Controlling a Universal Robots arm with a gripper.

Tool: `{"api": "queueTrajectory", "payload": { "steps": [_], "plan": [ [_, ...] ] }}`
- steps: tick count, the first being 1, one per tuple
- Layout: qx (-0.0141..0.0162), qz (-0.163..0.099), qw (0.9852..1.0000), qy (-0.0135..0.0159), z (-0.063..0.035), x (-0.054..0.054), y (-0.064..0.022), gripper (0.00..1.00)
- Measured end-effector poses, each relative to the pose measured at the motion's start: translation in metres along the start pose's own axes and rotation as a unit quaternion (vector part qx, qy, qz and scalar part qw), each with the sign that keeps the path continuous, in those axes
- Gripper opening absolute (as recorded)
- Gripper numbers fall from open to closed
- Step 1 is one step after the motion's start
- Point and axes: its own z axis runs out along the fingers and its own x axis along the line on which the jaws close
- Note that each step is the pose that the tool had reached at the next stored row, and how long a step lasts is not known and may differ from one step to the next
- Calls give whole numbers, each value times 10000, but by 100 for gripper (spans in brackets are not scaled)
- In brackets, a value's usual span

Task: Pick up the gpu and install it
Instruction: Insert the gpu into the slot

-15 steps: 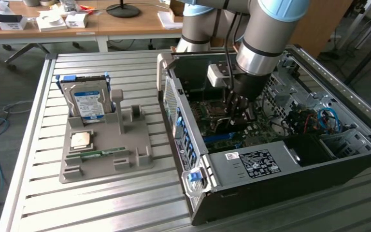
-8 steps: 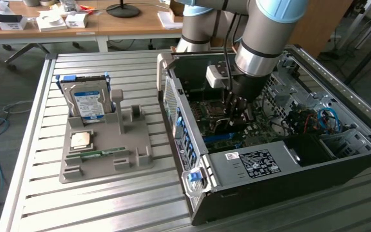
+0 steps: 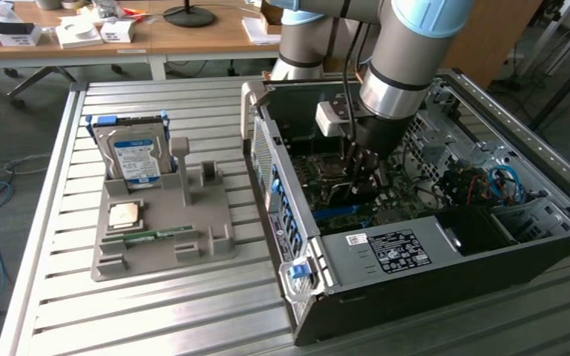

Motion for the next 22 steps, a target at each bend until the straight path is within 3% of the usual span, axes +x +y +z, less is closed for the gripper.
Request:
{"api": "queueTrajectory", "payload": {
  "steps": [17, 22],
  "plan": [
    [4, -1, 10000, -1, 14, 0, 4, 27],
    [18, -7, 10000, -11, 14, 0, 6, 27]
  ]
}}
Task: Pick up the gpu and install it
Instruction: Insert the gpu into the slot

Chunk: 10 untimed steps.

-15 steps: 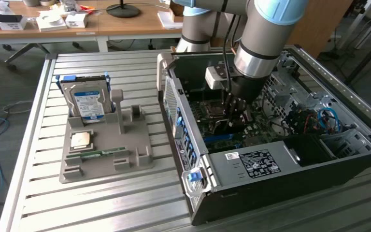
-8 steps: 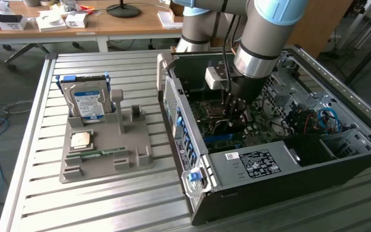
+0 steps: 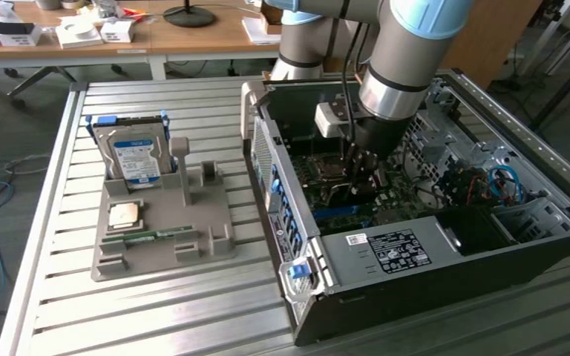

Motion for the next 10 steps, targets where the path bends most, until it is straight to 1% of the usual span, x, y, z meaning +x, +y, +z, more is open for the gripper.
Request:
{"api": "queueTrajectory", "payload": {
  "steps": [5, 10],
  "plan": [
    [18, -13, 10000, -3, 0, 0, 4, 27],
    [20, -14, 10000, -3, 0, 0, 9, 27]
  ]
}}
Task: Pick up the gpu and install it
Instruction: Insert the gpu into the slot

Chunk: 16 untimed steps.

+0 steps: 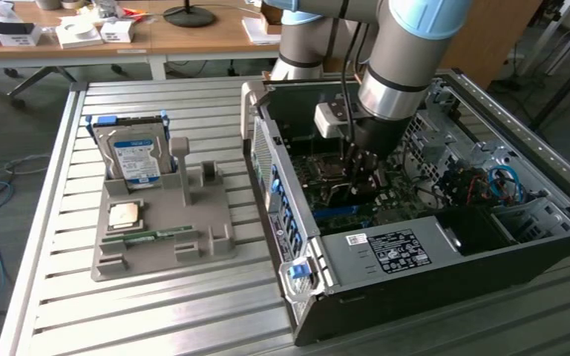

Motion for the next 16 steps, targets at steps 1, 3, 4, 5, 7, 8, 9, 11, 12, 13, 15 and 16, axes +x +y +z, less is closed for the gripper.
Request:
{"api": "queueTrajectory", "payload": {
  "steps": [1, 3, 4, 5, 7, 8, 9, 11, 12, 13, 15, 16],
  "plan": [
    [0, 1, 10000, 0, 0, 0, 3, 27],
    [0, 0, 10000, 0, 0, 0, 5, 27],
    [0, 0, 10000, 0, 1, 0, 6, 27],
    [0, 0, 10000, 0, 3, 1, 5, 27],
    [4, -1, 10000, 0, 11, 1, 5, 27],
    [5, -1, 10000, 0, 14, 1, 5, 27],
    [6, -1, 10000, 1, 16, 1, 5, 27],
    [8, -1, 10000, 1, 20, 1, 5, 27],
    [8, -1, 10000, 1, 20, 1, 5, 27],
    [8, -1, 10000, 0, 22, 1, 5, 27],
    [9, -1, 10000, -1, 31, 1, 6, 27],
    [8, -1, 10000, 1, 31, 1, 6, 27]
  ]
}}
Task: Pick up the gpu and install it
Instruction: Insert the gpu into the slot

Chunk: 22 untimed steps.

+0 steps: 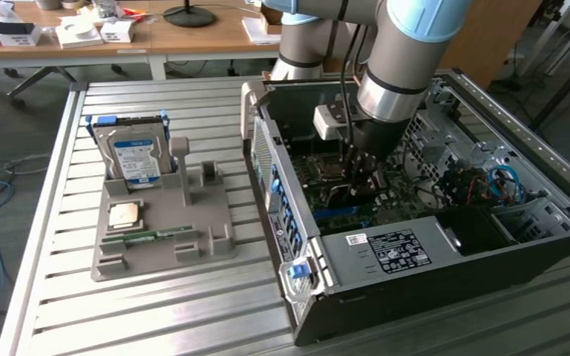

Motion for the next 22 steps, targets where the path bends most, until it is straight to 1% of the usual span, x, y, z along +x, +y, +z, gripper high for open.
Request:
{"api": "queueTrajectory", "payload": {
  "steps": [6, 10, 12, 22],
  "plan": [
    [2, 0, 10000, -4, 12, -1, 0, 27],
    [-1, 0, 10000, 1, 18, 1, 0, 27],
    [1, 0, 10000, -2, 25, 0, 0, 27],
    [-1, 0, 10000, 1, 47, 1, 0, 27]
  ]
}}
